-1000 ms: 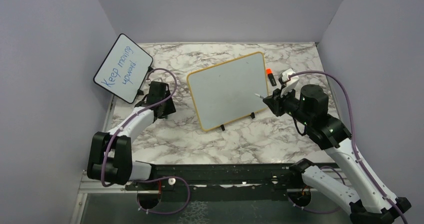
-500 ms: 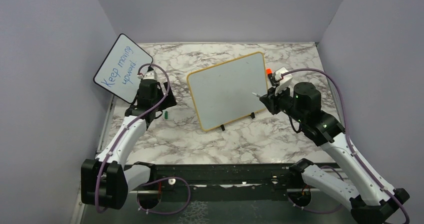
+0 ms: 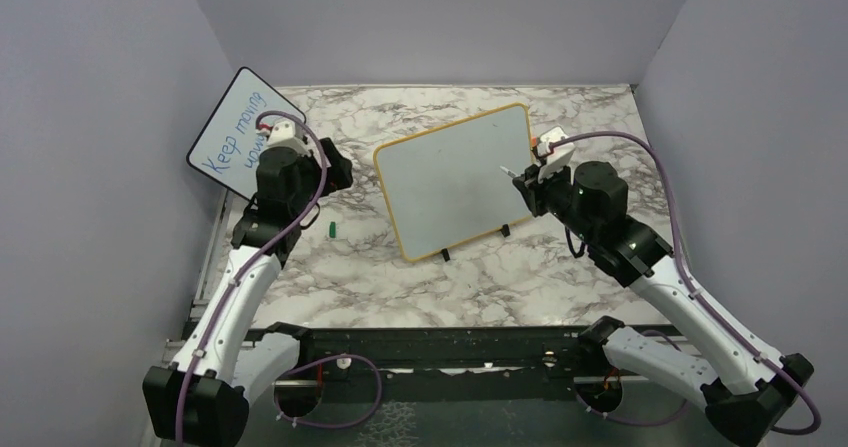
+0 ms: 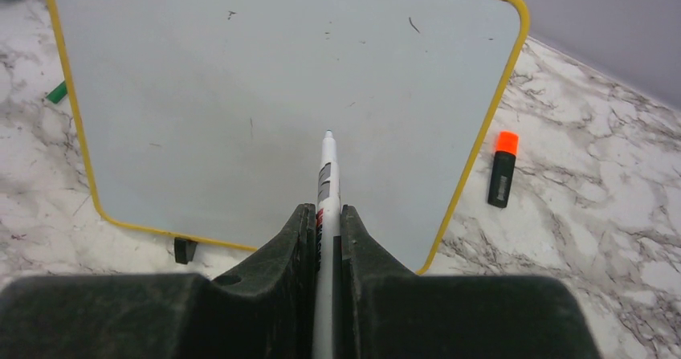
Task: Write a sentence on the whiteboard
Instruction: Place the pen cap at the center of the board, then write a sentence on the whiteboard.
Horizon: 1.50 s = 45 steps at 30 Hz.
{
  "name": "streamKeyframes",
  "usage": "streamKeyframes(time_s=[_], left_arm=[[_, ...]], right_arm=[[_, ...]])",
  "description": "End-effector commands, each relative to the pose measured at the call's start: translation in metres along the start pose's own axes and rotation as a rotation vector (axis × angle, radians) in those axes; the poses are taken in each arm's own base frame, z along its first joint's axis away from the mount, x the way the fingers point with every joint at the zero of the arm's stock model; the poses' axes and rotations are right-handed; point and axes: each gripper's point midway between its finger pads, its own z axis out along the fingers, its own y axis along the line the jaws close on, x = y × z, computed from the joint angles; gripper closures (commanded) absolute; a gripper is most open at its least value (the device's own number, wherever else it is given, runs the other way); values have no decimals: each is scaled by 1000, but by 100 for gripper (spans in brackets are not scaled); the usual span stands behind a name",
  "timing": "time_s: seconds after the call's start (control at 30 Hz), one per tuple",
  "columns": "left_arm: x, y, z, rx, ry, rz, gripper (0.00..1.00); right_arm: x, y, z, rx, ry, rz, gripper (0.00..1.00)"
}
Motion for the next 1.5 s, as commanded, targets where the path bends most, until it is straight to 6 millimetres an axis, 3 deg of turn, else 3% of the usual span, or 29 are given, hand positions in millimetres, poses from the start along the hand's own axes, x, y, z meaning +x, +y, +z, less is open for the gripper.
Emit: streamKeyframes(time_s=[0.0,0.13,0.27,0.4,0.5,0.67,1.0,1.47], left_arm=[[-27,-9,-18,66,-81,-47,4],[-28,-27,-15,182,-76,-14,4],[-34,-49,-17,312,-122,20,5],[-41,-69,-26,429,-163,17,7],[-38,-80,-33,505,-164,34,9],[-26,-92,-23,592,-100,51,16],[-15,-101,-5,688,-50,72,32],[-26,-104,27,827,9,69,40]], right_arm=[[-16,9,5,-21,-82,25,100],[-19,26,17,-10,-107,-7,100],[-17,61,26,47,-108,-152,100],[-35,98,19,39,-184,-158,100],[-50,107,19,16,-201,-159,100],[-65,125,23,-64,-164,-154,100],[-60,137,39,-39,-57,-56,100],[-54,149,58,-36,-54,-62,100]])
